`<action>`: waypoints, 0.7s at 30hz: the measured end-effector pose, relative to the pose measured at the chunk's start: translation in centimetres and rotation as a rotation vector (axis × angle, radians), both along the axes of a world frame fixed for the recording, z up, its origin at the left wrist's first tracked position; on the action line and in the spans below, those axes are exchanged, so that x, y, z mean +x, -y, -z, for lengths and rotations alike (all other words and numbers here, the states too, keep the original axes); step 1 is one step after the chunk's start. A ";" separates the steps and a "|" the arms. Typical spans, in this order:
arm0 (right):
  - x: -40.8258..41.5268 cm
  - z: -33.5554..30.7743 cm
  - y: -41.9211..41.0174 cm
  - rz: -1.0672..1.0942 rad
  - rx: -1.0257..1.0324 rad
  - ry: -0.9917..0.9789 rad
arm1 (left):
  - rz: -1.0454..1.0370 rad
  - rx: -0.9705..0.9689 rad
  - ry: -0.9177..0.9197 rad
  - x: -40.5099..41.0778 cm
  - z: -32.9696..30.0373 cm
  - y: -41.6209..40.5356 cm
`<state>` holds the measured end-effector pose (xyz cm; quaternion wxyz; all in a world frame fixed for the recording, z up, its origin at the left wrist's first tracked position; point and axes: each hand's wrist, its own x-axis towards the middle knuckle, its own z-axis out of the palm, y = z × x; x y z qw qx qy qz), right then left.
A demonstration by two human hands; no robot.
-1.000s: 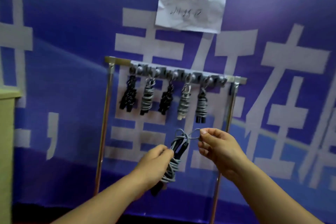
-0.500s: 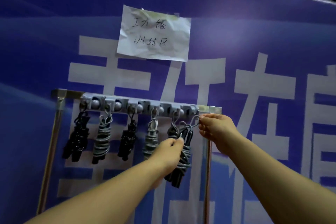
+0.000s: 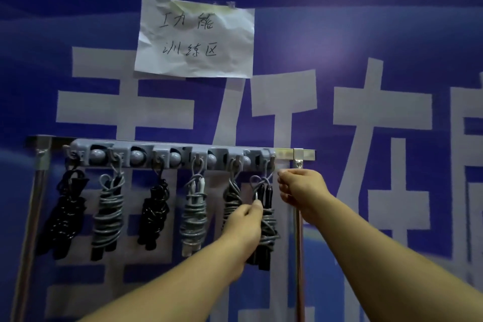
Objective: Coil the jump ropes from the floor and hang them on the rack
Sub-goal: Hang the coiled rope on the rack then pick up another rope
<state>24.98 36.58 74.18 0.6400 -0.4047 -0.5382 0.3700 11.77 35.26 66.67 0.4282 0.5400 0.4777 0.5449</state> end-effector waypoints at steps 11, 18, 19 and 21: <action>-2.8 11.7 6.8 0.155 -0.077 0.108 | -0.024 -0.156 -0.293 -7.5 8.1 10.3; -13.7 22.3 17.9 -0.215 -0.269 0.299 | -0.208 -0.325 -0.312 -21.2 18.9 23.9; -15.4 23.3 18.9 -0.257 -0.271 0.332 | -0.239 -0.345 -0.298 -22.9 20.0 25.5; -19.5 25.5 21.9 -0.384 -0.285 0.421 | -0.325 -0.397 -0.280 -26.9 23.0 30.2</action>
